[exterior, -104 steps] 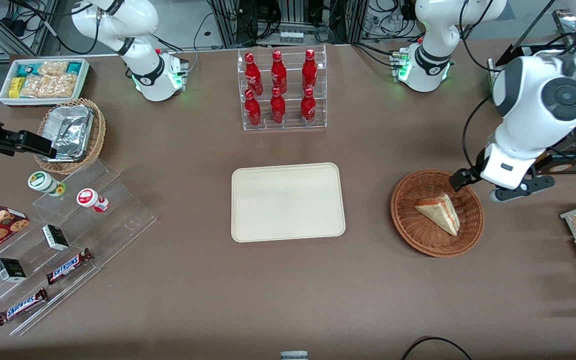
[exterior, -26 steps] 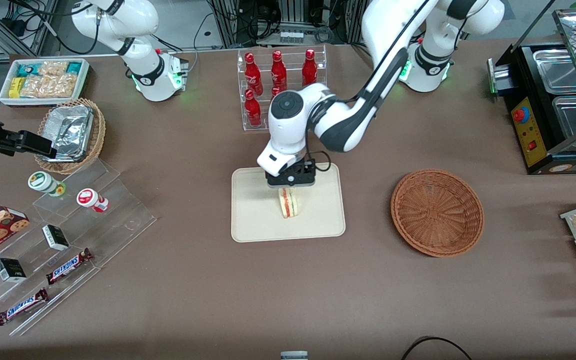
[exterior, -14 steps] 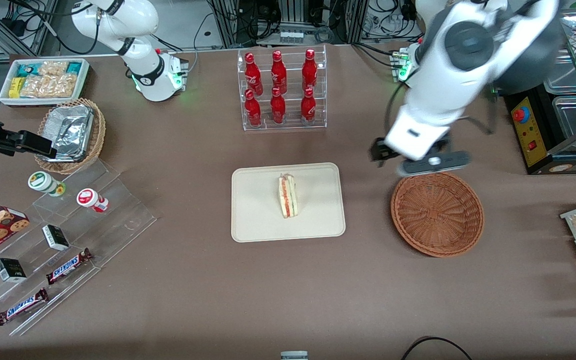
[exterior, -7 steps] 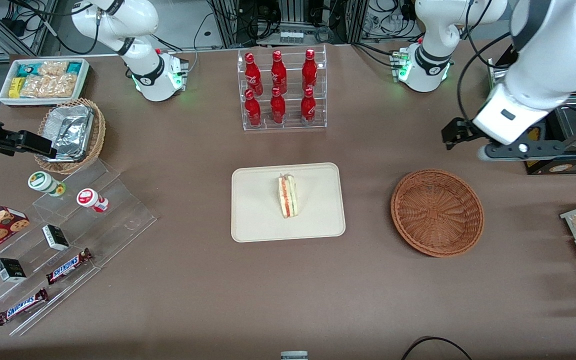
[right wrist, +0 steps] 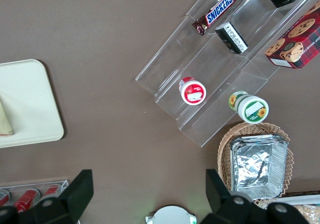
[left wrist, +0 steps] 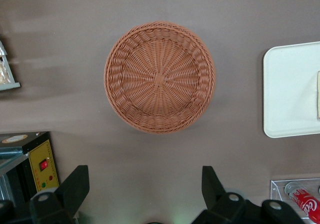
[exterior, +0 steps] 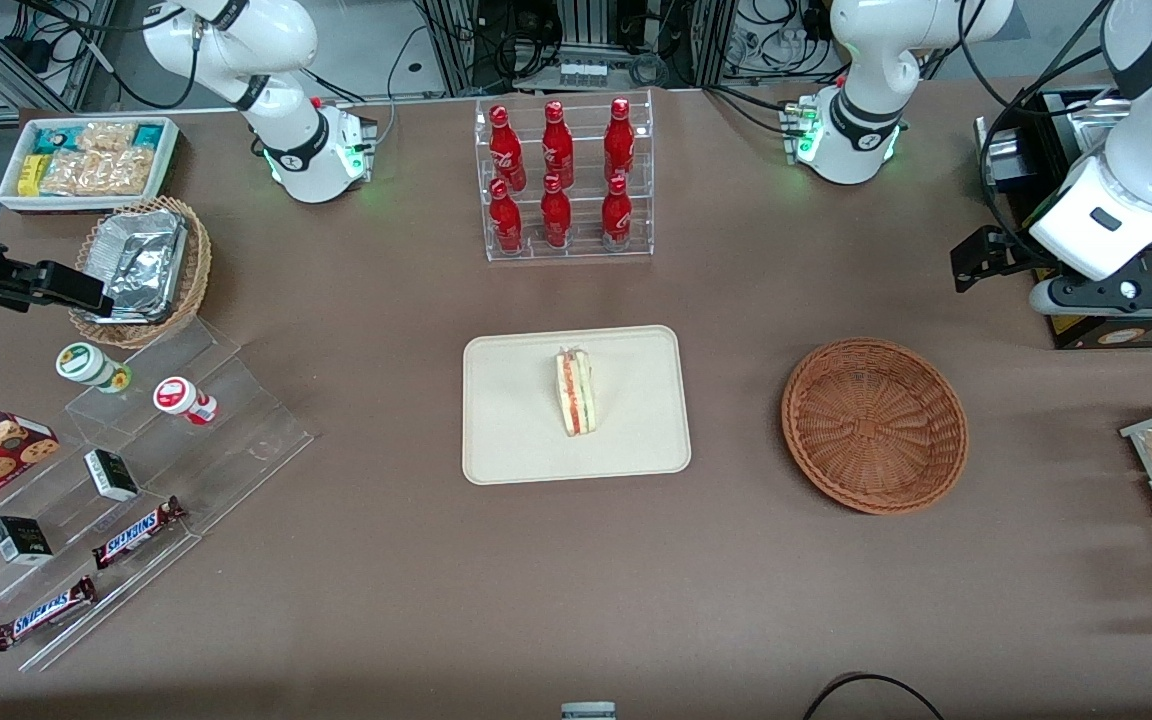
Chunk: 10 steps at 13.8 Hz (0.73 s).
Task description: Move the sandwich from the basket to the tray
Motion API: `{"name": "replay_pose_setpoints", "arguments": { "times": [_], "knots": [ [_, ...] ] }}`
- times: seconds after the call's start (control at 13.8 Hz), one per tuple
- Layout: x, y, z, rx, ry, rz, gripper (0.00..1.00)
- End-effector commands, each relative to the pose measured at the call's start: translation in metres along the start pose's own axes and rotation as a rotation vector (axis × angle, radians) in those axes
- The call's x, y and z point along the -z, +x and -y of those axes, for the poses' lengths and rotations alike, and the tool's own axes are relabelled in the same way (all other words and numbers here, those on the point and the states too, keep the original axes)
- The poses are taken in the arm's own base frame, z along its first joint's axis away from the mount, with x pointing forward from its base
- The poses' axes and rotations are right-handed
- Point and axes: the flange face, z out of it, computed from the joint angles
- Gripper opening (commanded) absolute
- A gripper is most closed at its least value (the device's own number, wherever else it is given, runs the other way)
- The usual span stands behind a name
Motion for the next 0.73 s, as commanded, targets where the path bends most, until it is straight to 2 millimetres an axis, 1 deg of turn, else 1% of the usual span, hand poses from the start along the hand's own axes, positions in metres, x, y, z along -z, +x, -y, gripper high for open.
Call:
{"name": "replay_pose_setpoints", "arguments": {
  "times": [0.0,0.07,0.15,0.22,0.29,0.51,0.65],
  "knots": [
    [0.015,0.017,-0.008,-0.029,-0.011,-0.034,0.99],
    [0.018,0.022,-0.015,-0.039,-0.012,-0.044,0.99],
    [0.022,0.029,-0.017,-0.040,-0.012,-0.054,0.99],
    [0.025,0.032,-0.017,-0.033,-0.013,-0.058,0.99],
    [0.026,0.032,-0.013,-0.020,-0.013,-0.061,0.99],
    [0.029,0.027,0.013,0.012,-0.016,-0.043,0.99],
    [0.028,0.024,0.018,0.021,-0.018,-0.019,0.99]
  ]
}}
